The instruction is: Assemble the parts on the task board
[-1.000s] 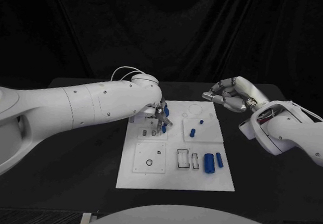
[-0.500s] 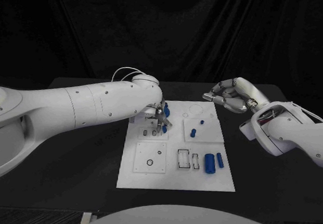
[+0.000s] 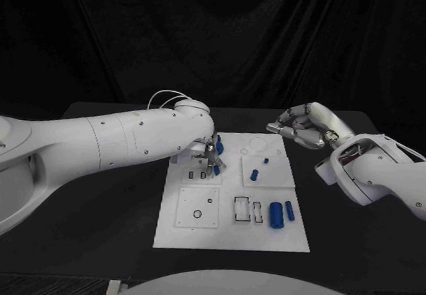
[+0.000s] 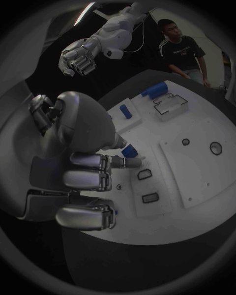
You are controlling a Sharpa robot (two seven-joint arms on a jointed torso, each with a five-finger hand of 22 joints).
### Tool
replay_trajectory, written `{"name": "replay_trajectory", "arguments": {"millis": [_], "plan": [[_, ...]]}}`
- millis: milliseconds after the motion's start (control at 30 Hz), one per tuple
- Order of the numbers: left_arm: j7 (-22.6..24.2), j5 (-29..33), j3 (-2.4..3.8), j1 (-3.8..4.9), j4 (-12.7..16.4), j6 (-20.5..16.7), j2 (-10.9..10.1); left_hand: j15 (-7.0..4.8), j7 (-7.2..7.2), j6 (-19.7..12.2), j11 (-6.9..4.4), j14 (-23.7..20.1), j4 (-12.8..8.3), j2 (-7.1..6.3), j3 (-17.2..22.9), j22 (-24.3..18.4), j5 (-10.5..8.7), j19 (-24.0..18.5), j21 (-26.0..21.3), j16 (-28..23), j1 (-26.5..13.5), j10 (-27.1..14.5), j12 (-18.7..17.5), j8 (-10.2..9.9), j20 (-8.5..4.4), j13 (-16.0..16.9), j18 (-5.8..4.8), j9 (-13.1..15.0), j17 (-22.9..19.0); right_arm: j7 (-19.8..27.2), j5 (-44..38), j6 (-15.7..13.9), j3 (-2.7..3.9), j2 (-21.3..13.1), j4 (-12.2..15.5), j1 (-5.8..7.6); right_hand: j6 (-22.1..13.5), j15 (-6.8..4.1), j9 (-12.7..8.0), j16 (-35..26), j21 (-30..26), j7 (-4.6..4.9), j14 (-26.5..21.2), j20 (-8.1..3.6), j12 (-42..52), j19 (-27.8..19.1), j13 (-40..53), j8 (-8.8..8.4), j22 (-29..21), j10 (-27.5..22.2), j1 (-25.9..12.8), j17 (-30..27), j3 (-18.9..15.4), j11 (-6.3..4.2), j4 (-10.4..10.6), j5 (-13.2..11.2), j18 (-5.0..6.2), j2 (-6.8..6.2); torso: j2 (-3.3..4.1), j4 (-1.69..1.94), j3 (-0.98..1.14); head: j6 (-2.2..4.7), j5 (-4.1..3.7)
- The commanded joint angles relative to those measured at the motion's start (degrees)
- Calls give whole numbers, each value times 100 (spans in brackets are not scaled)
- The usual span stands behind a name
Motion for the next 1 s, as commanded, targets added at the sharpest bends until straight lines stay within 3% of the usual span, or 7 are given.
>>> {"name": "replay_trajectory", "arguments": {"millis": [33,233,300,667,800,1000], "plan": [[113,40,7,-10,2,30,19,-34,-8,33,-36,616,-23,-3,65,1359,30,334,-32,15,94,539,-33,-41,-22,1415,-57,13,1505,-83,-34,31,5,-4,-5,-14,-26,39,7,-20,-37,-16,519,47,-10,236,1492,32,1264,598,44,1117,-43,37,-7,20,49,36,1,-3,-1,-1,6],[138,40,7,-12,11,17,24,-42,-20,34,-46,616,-159,-33,213,1359,86,333,-37,15,250,531,-49,-83,-30,1402,-57,38,1505,-97,-35,51,5,7,-17,-15,-24,37,9,-22,-56,-19,518,47,-10,226,1492,42,1257,598,49,1112,-47,36,-7,13,54,38,-2,-5,1,-1,13],[143,40,7,-12,15,13,26,-48,-24,35,-51,616,-231,-71,306,1359,211,333,-40,15,326,524,-62,-112,-35,1390,-56,53,1505,-102,-35,57,5,10,-19,-16,-24,37,9,-22,-56,-19,518,47,-10,226,1492,42,1257,598,49,1112,-47,36,-7,13,54,38,-3,-7,1,-1,18],[136,40,7,-12,-3,-15,38,-49,-25,25,-52,616,-313,-124,441,1351,338,319,-66,15,409,489,-122,-160,-37,1335,-50,70,1505,-110,-35,54,4,0,-11,-22,-24,36,11,-22,-69,-21,518,46,-10,219,1492,50,1252,598,54,1112,-49,34,-9,8,58,40,0,1,0,-1,2],[132,40,7,-12,4,-25,23,-52,-27,21,-55,616,-409,-203,600,1348,561,314,-79,15,484,477,-145,-207,-41,1316,-48,88,1505,-107,-35,47,4,-2,-15,-26,-26,34,12,-24,-77,-23,517,45,-10,214,1492,58,1249,598,63,1107,-52,31,-11,3,60,39,-1,0,1,-1,2],[118,40,7,-12,48,-41,-7,-56,-31,19,-60,616,-513,-273,745,1346,649,312,-85,15,568,468,-163,-240,-45,1302,-47,102,1505,-105,-35,40,4,-2,-12,-32,-30,31,14,-27,-89,-26,516,43,-10,207,1492,70,1245,598,81,1101,-57,28,-16,-1,63,37,-1,-1,1,-1,11]]}}
